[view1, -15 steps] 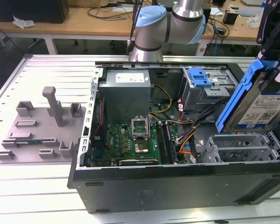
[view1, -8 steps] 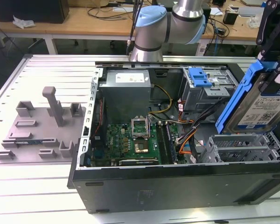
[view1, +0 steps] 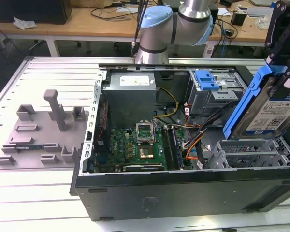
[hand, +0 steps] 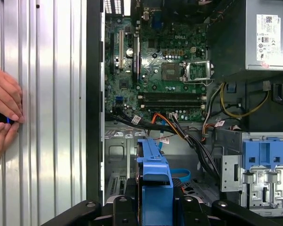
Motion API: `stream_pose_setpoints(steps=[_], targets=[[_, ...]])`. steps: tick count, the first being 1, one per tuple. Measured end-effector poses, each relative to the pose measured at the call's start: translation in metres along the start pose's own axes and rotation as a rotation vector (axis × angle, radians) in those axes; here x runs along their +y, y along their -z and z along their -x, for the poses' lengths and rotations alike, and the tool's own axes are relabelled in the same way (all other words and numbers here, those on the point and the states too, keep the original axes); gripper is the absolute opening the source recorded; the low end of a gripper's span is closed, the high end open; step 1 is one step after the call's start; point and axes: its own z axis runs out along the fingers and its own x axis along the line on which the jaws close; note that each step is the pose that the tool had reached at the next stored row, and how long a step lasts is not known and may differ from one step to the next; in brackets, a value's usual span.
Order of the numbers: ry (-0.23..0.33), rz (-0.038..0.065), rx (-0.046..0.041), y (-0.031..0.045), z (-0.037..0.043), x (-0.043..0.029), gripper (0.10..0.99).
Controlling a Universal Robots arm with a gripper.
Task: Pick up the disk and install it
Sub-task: 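Insert the disk into the insertion slot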
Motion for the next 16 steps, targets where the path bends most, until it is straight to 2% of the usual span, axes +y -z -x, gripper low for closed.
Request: stream_pose_setpoints(steps=[16], targets=[[0.000, 0.000, 0.0000, -0.0072, -0.0038, -0.0012, 0.365]])
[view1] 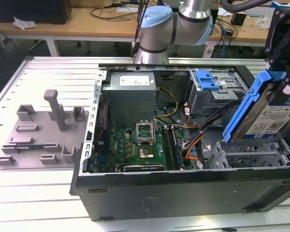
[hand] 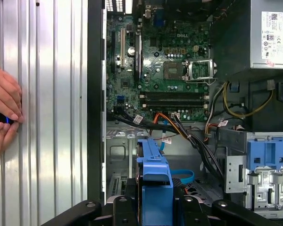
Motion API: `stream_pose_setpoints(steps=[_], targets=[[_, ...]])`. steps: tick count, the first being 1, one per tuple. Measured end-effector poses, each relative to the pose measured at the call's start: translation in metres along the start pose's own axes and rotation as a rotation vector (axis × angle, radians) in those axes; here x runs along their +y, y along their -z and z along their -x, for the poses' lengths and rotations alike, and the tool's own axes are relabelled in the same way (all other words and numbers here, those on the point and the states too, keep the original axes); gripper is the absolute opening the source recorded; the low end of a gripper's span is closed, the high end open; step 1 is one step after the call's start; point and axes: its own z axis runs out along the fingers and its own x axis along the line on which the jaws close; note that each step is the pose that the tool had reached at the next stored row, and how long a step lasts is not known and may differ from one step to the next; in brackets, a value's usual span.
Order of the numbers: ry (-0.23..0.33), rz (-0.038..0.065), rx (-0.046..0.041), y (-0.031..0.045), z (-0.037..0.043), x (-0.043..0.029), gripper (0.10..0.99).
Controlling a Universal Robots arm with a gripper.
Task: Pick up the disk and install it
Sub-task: 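Insert the disk into the insertion slot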
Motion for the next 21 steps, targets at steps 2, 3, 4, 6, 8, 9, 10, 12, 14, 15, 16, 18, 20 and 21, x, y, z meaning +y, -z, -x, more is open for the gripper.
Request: stream_pose_setpoints(steps=[2, 3, 4, 6, 8, 9, 10, 12, 14, 15, 16, 18, 20, 21], targets=[[0.000, 0.000, 0.0001, -0.0008, -0.0001, -0.0006, 0.365], [0.000, 0.000, 0.0001, -0.0011, -0.0001, -0.0008, 0.365], [0.000, 0.000, 0.0000, -0.0018, -0.0002, -0.0008, 0.365], [0.000, 0.000, 0.0001, -0.0034, -0.0002, -0.0009, 0.365], [0.000, 0.000, 0.0000, -0.0050, -0.0003, -0.0009, 0.365], [0.000, 0.000, 0.0001, -0.0056, -0.0003, -0.0009, 0.365], [0.000, 0.000, 0.0000, -0.0067, -0.0004, -0.0009, 0.365], [0.000, 0.000, 0.0001, -0.0085, -0.0006, -0.0009, 0.365], [0.000, 0.000, 0.0000, -0.0093, -0.0009, -0.0009, 0.365], [0.000, 0.000, 0.0000, -0.0100, -0.0012, -0.0009, 0.365], [0.000, 0.000, 0.0002, -0.0105, -0.0014, -0.0009, 0.365], [0.000, 0.000, 0.0000, -0.0111, -0.0017, -0.0009, 0.365], [0.000, 0.000, 0.0001, -0.0116, -0.0019, -0.0011, 0.365], [0.000, 0.000, 0.0001, -0.0117, -0.0019, -0.0013, 0.365]])
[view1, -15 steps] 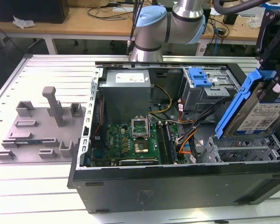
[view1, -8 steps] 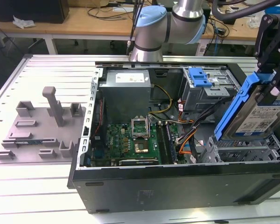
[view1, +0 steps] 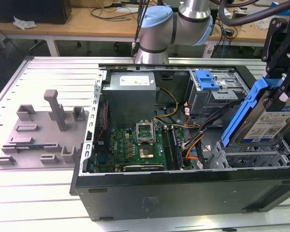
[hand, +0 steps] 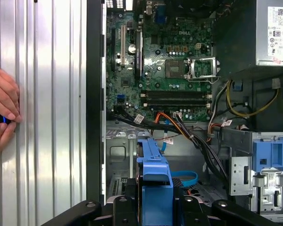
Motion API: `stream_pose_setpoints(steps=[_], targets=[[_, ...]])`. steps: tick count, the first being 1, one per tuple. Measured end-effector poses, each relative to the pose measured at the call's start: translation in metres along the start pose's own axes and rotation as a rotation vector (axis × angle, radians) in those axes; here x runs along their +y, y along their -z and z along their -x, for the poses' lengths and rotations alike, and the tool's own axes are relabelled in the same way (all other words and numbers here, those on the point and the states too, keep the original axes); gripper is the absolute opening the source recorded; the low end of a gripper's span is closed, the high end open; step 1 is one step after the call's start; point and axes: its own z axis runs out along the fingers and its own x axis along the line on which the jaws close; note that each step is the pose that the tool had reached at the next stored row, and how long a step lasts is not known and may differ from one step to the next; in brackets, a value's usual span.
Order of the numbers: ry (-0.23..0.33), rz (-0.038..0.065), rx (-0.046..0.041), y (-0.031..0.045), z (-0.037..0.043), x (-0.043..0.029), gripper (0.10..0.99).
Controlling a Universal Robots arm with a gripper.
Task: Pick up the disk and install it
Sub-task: 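Insert the disk into the insertion slot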
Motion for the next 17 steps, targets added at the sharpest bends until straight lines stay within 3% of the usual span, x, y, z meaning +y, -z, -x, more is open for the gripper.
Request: stream_pose_setpoints(steps=[17], targets=[[0.000, 0.000, -0.0001, -0.0109, -0.0015, -0.0010, 0.365]])
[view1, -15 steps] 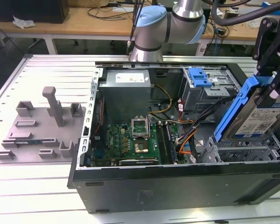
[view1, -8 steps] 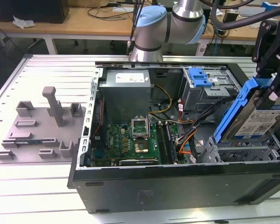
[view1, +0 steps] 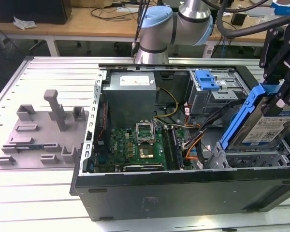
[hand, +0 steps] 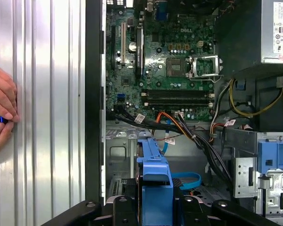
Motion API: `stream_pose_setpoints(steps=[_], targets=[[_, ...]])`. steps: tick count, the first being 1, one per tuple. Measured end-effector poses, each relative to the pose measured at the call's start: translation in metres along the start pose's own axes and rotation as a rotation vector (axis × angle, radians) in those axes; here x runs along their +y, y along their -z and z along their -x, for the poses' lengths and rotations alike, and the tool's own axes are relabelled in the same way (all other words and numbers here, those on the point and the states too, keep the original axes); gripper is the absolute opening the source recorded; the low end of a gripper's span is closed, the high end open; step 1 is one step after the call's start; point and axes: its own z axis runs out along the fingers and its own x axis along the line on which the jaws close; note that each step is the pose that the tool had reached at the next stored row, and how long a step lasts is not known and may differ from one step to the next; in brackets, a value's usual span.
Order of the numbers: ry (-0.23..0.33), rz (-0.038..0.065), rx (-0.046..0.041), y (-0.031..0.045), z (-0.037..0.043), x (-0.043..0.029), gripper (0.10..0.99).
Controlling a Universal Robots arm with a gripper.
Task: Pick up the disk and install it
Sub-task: 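Insert the disk into the insertion slot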
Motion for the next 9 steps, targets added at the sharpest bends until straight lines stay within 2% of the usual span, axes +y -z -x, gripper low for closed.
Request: stream_pose_setpoints(steps=[7, 9], targets=[[0.000, 0.000, 0.0000, -0.0062, -0.0005, -0.0001, 0.365], [0.000, 0.000, 0.0000, -0.0102, -0.0009, -0.0001, 0.365]])
